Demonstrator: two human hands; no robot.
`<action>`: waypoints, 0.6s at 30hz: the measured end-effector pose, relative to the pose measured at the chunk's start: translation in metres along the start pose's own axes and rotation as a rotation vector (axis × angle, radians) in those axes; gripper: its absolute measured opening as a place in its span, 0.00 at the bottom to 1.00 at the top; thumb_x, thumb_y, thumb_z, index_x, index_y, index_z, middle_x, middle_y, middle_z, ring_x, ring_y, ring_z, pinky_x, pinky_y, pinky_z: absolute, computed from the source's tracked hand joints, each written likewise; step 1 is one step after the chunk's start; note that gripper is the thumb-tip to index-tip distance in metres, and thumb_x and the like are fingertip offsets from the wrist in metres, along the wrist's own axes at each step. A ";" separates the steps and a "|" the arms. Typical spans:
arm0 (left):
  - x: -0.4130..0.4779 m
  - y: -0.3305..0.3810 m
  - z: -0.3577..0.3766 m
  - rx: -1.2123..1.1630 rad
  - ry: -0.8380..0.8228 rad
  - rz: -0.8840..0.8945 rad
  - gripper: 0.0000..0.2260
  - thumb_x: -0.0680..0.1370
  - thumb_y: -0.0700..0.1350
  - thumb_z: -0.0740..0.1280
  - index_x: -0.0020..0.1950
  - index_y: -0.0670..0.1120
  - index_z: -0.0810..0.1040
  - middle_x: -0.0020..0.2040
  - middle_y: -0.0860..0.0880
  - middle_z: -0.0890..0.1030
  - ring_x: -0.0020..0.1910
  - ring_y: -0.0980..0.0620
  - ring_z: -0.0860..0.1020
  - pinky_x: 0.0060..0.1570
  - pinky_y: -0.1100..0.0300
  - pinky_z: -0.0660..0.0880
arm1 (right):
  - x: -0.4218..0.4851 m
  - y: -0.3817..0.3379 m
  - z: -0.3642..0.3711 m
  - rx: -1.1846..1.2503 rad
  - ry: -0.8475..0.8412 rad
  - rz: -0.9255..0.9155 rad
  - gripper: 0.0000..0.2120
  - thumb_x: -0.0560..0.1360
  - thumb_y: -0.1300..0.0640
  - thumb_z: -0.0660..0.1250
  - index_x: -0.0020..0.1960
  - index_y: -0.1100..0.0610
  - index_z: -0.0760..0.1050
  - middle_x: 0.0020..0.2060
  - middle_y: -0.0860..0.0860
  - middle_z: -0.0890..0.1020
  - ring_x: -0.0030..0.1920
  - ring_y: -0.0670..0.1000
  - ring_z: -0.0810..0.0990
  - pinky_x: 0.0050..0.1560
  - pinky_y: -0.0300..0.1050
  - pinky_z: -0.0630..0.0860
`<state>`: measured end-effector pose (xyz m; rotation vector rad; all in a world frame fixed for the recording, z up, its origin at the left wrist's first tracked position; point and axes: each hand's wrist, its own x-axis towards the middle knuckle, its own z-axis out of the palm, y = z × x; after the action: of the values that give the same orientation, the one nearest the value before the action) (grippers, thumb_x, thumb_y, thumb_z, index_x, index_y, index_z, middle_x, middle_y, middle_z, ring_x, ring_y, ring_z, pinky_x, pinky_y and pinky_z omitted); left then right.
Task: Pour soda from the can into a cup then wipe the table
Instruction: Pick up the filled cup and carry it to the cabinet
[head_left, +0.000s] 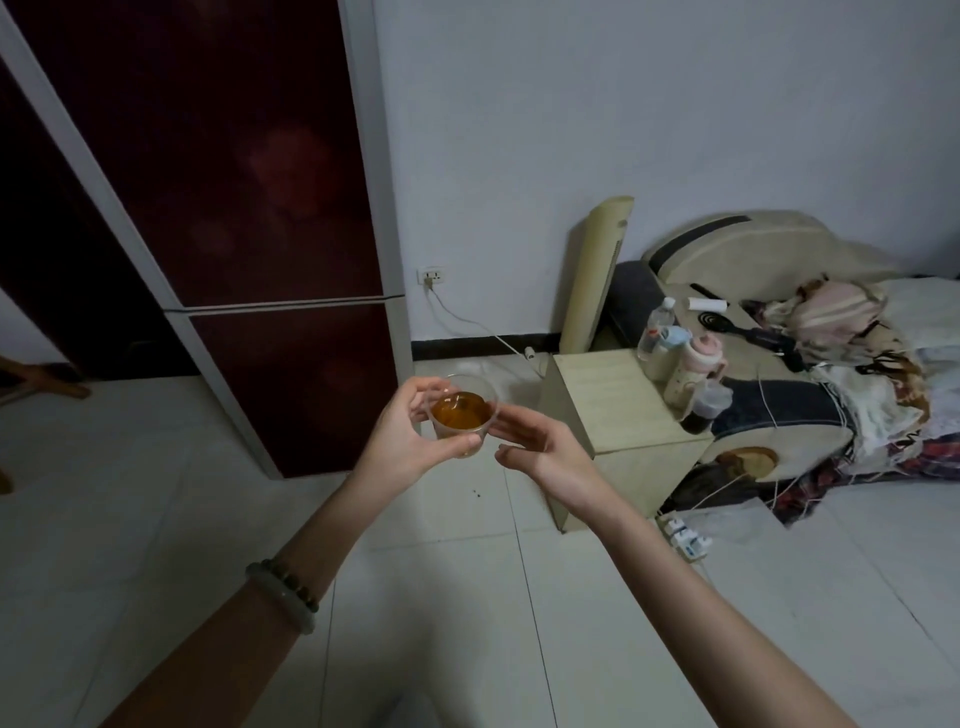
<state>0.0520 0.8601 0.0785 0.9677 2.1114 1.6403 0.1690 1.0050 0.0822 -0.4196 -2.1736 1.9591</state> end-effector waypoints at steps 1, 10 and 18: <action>0.014 -0.006 -0.004 -0.003 -0.008 -0.001 0.29 0.65 0.38 0.78 0.62 0.44 0.71 0.58 0.51 0.79 0.58 0.61 0.75 0.55 0.76 0.68 | 0.015 0.000 -0.001 -0.005 0.003 0.004 0.26 0.71 0.74 0.63 0.64 0.53 0.72 0.60 0.53 0.78 0.63 0.48 0.75 0.64 0.44 0.71; 0.174 -0.060 -0.045 -0.074 -0.113 0.037 0.28 0.62 0.35 0.79 0.58 0.43 0.73 0.56 0.48 0.80 0.59 0.53 0.77 0.62 0.60 0.70 | 0.157 -0.004 0.000 -0.026 0.132 0.048 0.26 0.72 0.73 0.63 0.66 0.54 0.72 0.62 0.51 0.78 0.64 0.47 0.74 0.64 0.44 0.72; 0.302 -0.096 -0.074 -0.046 -0.311 0.093 0.29 0.60 0.45 0.81 0.56 0.54 0.72 0.57 0.54 0.80 0.58 0.59 0.77 0.59 0.61 0.71 | 0.255 -0.017 0.003 -0.014 0.306 0.065 0.26 0.71 0.73 0.62 0.66 0.56 0.72 0.62 0.52 0.78 0.64 0.49 0.74 0.67 0.51 0.70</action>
<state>-0.2445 0.9939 0.0610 1.2328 1.8398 1.4617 -0.0741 1.0846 0.0859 -0.7471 -2.0033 1.7739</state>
